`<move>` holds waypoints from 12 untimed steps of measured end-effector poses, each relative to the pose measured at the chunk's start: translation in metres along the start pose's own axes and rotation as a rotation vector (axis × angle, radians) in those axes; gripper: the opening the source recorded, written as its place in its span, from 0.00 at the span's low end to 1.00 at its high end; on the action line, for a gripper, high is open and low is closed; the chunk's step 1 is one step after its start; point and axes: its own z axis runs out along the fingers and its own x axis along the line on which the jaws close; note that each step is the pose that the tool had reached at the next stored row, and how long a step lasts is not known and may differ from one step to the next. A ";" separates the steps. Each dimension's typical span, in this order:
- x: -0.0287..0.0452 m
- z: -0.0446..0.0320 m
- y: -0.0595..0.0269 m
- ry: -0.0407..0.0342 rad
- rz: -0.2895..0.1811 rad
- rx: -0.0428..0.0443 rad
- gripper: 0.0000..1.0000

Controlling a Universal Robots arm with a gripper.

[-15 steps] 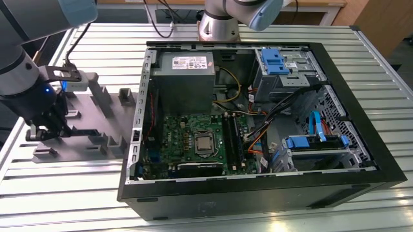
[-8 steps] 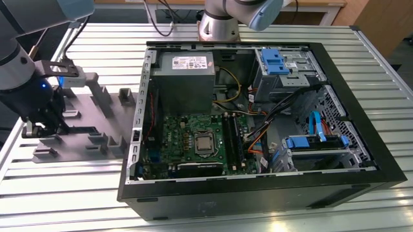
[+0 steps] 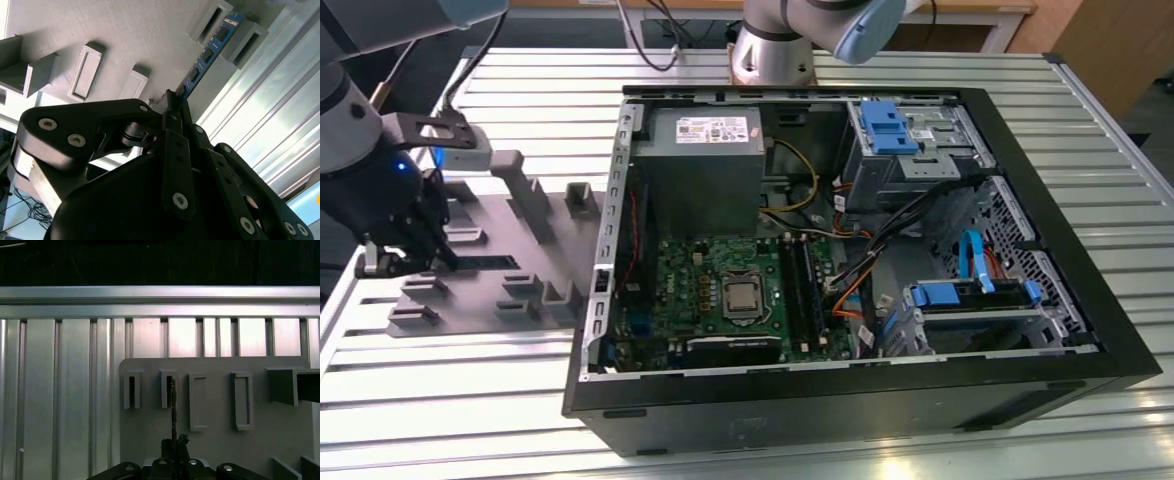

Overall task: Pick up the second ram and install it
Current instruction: 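Pick up the second ram and move it above second insertion slot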

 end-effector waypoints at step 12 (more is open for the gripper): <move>-0.0002 -0.0110 0.0003 -0.0029 0.000 -0.0001 0.14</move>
